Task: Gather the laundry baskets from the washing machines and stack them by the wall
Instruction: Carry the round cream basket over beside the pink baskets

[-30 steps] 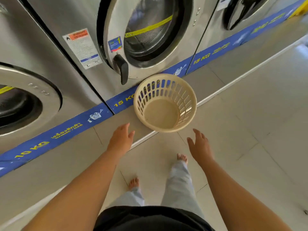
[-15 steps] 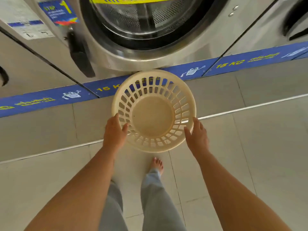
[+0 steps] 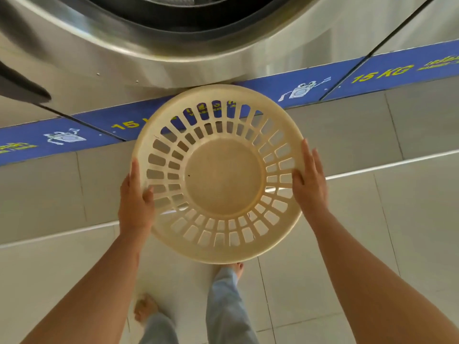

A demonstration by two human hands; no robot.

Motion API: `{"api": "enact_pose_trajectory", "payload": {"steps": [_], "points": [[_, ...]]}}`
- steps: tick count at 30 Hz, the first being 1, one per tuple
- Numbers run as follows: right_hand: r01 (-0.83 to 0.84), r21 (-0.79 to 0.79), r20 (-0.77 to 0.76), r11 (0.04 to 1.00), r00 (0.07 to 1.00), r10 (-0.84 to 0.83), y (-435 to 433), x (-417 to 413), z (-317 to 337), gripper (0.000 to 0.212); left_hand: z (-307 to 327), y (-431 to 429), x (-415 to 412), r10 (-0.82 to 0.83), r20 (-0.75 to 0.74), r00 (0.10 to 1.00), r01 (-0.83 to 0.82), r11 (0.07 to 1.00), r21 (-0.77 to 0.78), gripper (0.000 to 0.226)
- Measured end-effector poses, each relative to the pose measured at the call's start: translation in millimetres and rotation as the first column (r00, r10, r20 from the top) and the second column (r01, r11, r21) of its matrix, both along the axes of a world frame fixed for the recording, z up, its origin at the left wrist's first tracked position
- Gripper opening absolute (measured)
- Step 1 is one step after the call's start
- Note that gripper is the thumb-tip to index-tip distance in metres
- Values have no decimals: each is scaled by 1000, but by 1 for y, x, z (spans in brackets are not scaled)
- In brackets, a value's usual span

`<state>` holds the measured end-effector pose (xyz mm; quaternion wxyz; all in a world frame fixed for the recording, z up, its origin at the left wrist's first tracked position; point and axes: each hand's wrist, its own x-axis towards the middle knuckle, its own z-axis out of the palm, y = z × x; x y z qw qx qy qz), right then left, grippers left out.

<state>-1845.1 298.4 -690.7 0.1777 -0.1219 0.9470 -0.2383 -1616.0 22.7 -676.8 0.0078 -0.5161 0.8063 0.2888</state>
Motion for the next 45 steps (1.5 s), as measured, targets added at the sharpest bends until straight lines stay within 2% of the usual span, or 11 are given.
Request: {"api": "enact_pose_trajectory", "payload": {"steps": [4, 7, 14, 20, 29, 37, 45], "points": [[11, -125, -7, 992, 1000, -11, -4, 4, -5, 70, -6, 5, -1, 44, -37, 998, -45, 998, -40, 68], [51, -108, 15, 993, 999, -49, -6, 6, 3, 69, -1, 7, -1, 96, -85, 992, -99, 995, -27, 65], [1, -65, 28, 998, 1000, 1, -5, 48, 45, 64, 44, 8, 46, 145, -126, 981, -148, 989, -15, 64], [-44, -89, 27, 995, 999, 46, -20, 120, 104, 68, 104, 12, 134, 245, -136, 960, -249, 968, -16, 65], [-216, -145, -38, 966, 976, 213, -61, 272, 199, 68, 203, 19, 321, 416, -157, 896, -426, 904, -36, 59], [-392, -191, 6, 900, 916, 400, -125, 423, 259, 70, 256, 22, 513, 627, -216, 749, -642, 767, -1, 60], [-637, -222, 30, 739, 753, 658, -227, 555, 287, 67, 285, 12, 672, 805, -263, 531, -832, 554, 16, 64]]}}
